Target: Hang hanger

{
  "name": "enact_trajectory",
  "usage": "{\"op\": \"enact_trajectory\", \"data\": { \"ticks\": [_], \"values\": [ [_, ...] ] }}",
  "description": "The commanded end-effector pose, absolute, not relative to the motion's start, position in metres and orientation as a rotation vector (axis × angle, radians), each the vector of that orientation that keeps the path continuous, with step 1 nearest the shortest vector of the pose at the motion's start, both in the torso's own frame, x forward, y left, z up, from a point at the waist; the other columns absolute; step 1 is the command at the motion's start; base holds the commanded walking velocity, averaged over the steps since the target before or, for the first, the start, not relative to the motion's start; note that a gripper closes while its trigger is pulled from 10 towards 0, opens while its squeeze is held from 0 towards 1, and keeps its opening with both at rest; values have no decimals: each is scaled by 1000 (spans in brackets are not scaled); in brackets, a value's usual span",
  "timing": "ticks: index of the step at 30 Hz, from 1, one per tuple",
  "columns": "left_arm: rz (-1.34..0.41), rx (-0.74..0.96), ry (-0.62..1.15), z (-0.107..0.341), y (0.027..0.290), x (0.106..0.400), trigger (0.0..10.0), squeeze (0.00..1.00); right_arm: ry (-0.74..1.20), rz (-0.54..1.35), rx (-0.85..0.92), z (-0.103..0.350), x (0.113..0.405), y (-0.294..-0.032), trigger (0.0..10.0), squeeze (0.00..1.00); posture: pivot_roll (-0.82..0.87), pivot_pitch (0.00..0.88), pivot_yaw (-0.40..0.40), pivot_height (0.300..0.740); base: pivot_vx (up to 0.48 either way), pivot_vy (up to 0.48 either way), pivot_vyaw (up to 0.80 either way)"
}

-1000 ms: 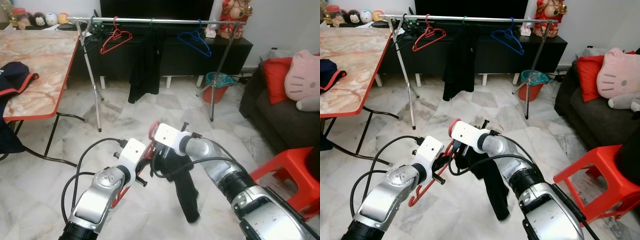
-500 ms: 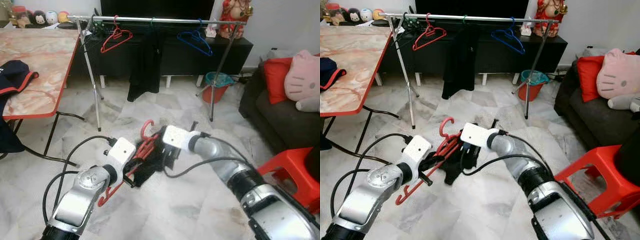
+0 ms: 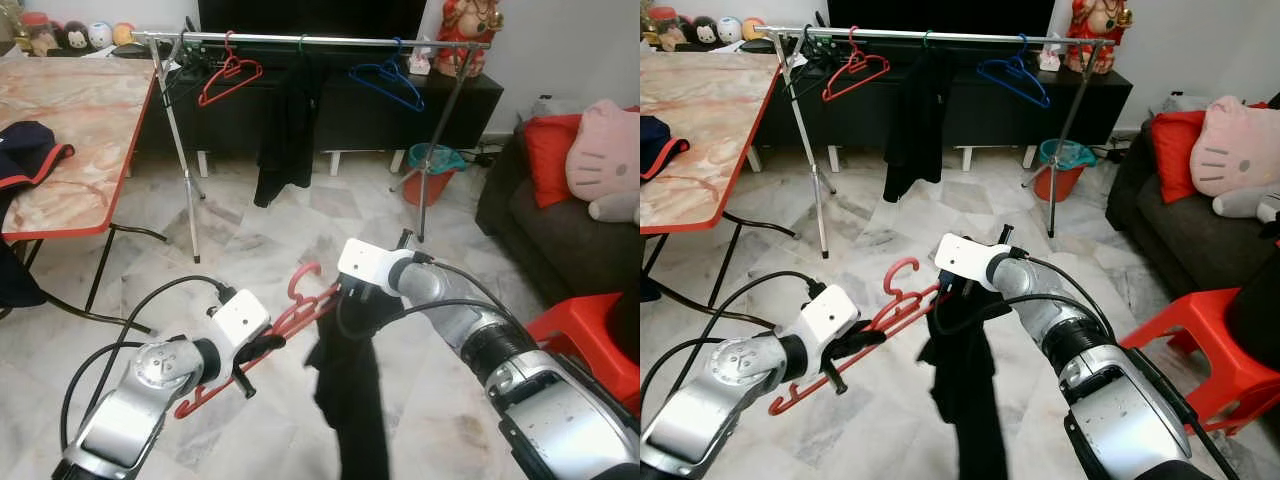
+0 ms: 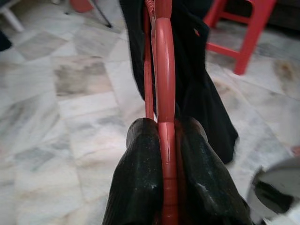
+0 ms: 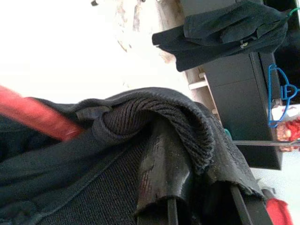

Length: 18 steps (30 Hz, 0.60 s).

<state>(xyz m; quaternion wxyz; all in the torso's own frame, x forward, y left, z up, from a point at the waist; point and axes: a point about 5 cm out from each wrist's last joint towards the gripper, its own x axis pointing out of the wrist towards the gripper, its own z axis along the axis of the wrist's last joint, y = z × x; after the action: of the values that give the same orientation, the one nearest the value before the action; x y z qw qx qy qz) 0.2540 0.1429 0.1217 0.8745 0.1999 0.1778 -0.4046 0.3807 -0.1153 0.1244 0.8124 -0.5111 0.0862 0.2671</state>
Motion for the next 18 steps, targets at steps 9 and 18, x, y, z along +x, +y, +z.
{"op": "enact_trajectory", "data": {
  "ticks": [9, 18],
  "values": [
    [-1034, 432, 393, 128, 137, 233, 10000, 0, 138, 554, -1130, 138, 388, -114, 10000, 0, 124, 6, -142, 740, 0, 0, 0],
    [-862, 467, 334, 129, 135, 254, 10000, 0, 134, 587, -1097, 135, 386, -105, 10000, 0, 125, 6, -144, 740, 0, 0, 0]
  ]
}}
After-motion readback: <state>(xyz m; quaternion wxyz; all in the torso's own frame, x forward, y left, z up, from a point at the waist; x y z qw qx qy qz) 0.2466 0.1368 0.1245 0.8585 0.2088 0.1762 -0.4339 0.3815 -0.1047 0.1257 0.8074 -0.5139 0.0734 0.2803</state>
